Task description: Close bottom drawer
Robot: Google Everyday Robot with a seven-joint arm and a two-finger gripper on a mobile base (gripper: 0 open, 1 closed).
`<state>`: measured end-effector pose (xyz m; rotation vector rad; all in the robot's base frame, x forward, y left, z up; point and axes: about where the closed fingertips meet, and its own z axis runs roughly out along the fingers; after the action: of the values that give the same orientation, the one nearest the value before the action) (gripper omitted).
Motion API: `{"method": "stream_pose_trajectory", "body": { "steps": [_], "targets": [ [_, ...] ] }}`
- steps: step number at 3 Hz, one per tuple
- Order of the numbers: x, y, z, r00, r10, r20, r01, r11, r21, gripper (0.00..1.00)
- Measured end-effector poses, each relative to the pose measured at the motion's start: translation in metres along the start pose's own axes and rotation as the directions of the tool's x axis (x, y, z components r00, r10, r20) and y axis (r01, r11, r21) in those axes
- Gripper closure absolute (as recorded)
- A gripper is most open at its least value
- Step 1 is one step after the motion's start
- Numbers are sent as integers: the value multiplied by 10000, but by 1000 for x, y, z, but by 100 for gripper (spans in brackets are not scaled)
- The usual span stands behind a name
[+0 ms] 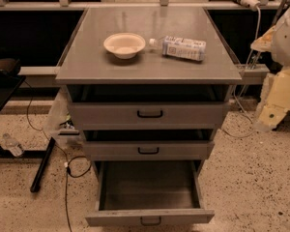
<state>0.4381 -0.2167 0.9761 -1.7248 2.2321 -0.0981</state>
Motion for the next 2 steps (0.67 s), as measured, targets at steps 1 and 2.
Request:
{"method": "stream_pose_trajectory", "body": {
  "steps": [1,2],
  "targets": [
    [0,0,0,10000,0,0,0,10000,0,0],
    [4,13,14,9999,-153,16,153,9999,12,0]
  ]
}}
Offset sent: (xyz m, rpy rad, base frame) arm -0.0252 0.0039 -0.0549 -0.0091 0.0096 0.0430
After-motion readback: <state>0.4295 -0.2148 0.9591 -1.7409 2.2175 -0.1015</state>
